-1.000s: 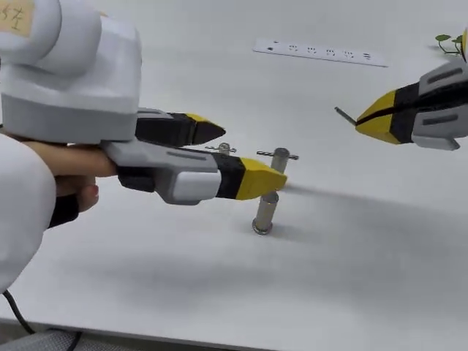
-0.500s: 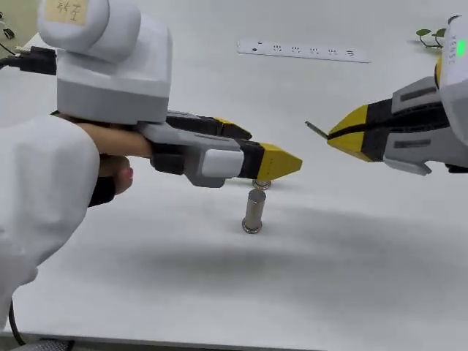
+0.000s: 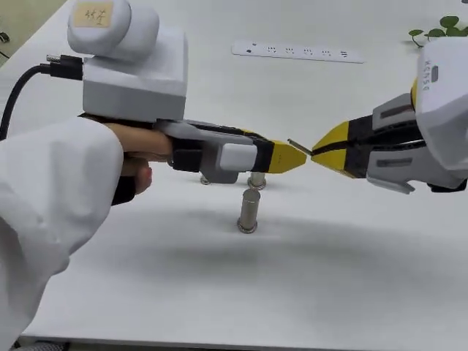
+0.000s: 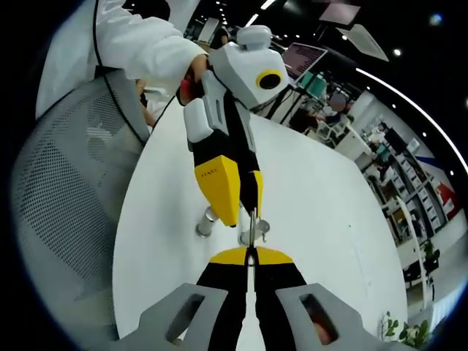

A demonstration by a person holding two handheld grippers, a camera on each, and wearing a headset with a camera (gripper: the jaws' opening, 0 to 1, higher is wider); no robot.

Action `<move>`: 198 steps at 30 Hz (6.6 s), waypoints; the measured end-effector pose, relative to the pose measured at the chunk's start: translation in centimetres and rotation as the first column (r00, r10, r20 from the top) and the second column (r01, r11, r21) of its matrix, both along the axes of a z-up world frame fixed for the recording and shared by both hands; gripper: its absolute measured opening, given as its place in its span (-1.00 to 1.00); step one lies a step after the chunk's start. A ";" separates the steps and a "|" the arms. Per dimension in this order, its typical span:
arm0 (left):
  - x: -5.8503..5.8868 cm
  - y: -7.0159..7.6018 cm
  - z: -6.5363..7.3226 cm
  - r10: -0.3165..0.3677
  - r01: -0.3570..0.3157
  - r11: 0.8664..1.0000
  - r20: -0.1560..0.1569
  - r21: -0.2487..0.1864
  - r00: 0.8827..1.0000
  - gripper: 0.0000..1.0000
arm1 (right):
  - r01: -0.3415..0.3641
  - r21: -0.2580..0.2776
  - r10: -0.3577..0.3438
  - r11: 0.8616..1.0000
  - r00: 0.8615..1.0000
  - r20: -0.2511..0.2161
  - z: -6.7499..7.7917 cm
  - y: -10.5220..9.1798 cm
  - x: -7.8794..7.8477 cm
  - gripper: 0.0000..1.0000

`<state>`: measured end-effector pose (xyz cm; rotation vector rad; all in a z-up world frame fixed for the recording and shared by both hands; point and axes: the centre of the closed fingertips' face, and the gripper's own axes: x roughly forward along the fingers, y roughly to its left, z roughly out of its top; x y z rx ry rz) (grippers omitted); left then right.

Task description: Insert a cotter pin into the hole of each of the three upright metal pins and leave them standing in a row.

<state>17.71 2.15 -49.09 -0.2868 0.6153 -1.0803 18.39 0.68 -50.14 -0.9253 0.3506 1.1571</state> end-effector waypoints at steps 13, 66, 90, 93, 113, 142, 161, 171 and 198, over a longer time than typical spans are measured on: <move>-0.1 -0.8 -0.3 -0.013 0.012 1.000 -0.044 -0.024 0.999 -0.84 | -0.026 -0.010 0.026 1.000 1.000 -0.005 -0.3 0.6 -0.6 -1.00; -0.2 -0.2 -0.8 0.003 -0.005 1.000 -0.088 -0.023 0.996 -1.00 | -0.040 0.013 0.041 0.999 0.998 -0.040 -0.4 1.7 -0.8 -1.00; -1.9 0.5 0.8 -0.154 0.150 0.988 0.185 0.038 0.971 -1.00 | 0.161 0.220 -0.047 0.962 0.894 -0.446 -1.2 1.4 -2.2 -0.71; -2.2 0.4 0.8 -0.185 0.177 0.983 0.216 0.057 0.959 -1.00 | 0.161 0.244 -0.026 0.956 0.878 -0.478 -1.1 1.7 -2.8 -0.74; -4.6 -1.1 0.3 -0.350 0.319 0.936 0.275 0.152 0.895 -1.00 | 0.098 0.239 0.043 0.966 0.851 -0.524 -1.6 1.8 -4.8 -1.00; -3.5 1.5 -1.7 -0.372 0.292 0.920 0.347 0.262 0.861 -0.52 | -0.050 0.054 0.068 0.997 0.910 -0.409 -2.7 0.9 -4.6 -1.00; -0.9 2.8 -6.4 -0.401 0.273 0.877 0.288 0.395 0.870 -0.72 | -0.042 -0.093 0.004 0.995 0.926 -0.378 -6.3 -0.1 -2.8 -1.00; -0.8 2.7 -6.4 -0.410 0.286 0.875 0.284 0.390 0.867 -0.80 | -0.050 -0.085 0.014 0.995 0.924 -0.381 -6.5 0.5 -2.0 -1.00; -0.7 2.1 -6.4 -0.405 0.284 0.877 0.279 0.387 0.871 -0.81 | -0.044 -0.016 0.034 0.999 0.917 -0.396 -7.6 4.5 -1.6 -1.00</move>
